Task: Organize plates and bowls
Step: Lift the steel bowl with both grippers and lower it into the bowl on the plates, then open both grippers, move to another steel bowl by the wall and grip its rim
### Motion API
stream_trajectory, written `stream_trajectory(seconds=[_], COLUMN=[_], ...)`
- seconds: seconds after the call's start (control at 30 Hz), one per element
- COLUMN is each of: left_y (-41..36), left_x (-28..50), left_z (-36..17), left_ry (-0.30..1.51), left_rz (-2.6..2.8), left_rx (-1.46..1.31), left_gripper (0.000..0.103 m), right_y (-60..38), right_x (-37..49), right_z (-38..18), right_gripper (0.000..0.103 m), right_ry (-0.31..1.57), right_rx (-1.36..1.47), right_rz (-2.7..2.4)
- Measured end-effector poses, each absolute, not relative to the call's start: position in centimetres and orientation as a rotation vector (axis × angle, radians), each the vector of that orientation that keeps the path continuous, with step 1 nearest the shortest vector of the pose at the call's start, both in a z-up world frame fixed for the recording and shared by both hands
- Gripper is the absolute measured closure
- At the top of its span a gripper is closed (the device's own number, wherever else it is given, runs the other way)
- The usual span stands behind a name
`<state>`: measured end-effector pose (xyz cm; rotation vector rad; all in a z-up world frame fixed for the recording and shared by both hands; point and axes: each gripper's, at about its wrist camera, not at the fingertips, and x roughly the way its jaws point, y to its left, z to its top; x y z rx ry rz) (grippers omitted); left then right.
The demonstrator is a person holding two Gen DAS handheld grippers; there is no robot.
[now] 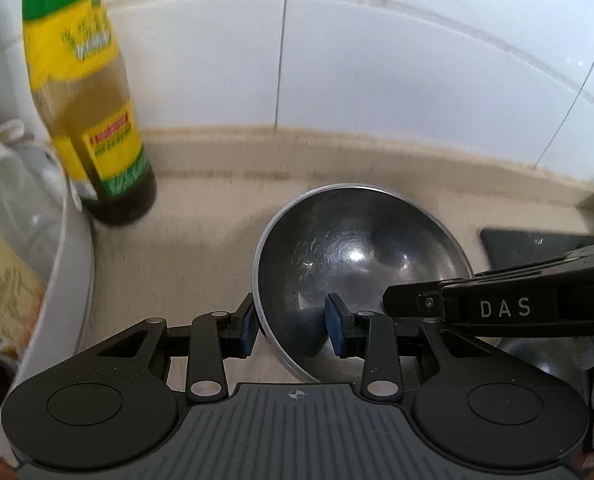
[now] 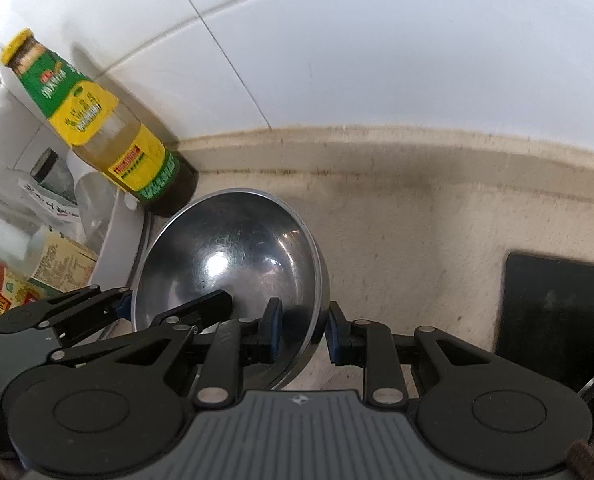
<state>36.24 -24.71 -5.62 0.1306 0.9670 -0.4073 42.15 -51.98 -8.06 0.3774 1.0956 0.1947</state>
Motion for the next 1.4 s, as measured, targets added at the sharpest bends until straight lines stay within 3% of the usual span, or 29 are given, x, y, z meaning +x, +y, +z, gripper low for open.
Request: stream_trajectory(seconds=[0.27, 0.47, 0.67, 0.87, 1.03, 1.13, 1.4], left_y=[-23.8, -20.5, -15.6, -13.0, -13.0, -13.2, -14.4], left_x=[35.7, 32.6, 25.3, 18.8, 16.7, 16.4, 17.3], left_z=[-7.0, -4.3, -0.9, -1.1, -3.0, -3.9, -2.7], left_ry=[1.003, 0.972, 0.932, 0.995, 1.087, 1.141, 1.076], left_rz=[-0.407, -0.421, -0.488, -0.594, -0.63, -0.654, -0.688], left_rx=[0.144, 0.116, 0.161, 0.169, 0.172, 0.156, 0.154], left_gripper=[0.057, 0.049, 0.042, 0.04, 0.046, 0.058, 0.058], right_y=[-50.9, -51.5, -50.6, -47.8, -45.4, -44.4, -44.7], right_x=[42.4, 40.8, 31.9, 24.2, 21.6, 20.9, 21.1], right_z=[-10.9, -8.9, -3.7, -2.6, -5.5, -6.5, -7.1], right_gripper=[0.081, 0.081, 0.075, 0.075, 0.075, 0.074, 0.077], right_ry=[1.175, 1.113, 1.054, 1.077, 1.192, 1.22, 1.237], right_rx=[0.385, 0.34, 0.314, 0.307, 0.331, 0.338, 0.377], right_rz=[0.206, 0.164, 0.332, 0.392, 0.398, 0.41, 0.376])
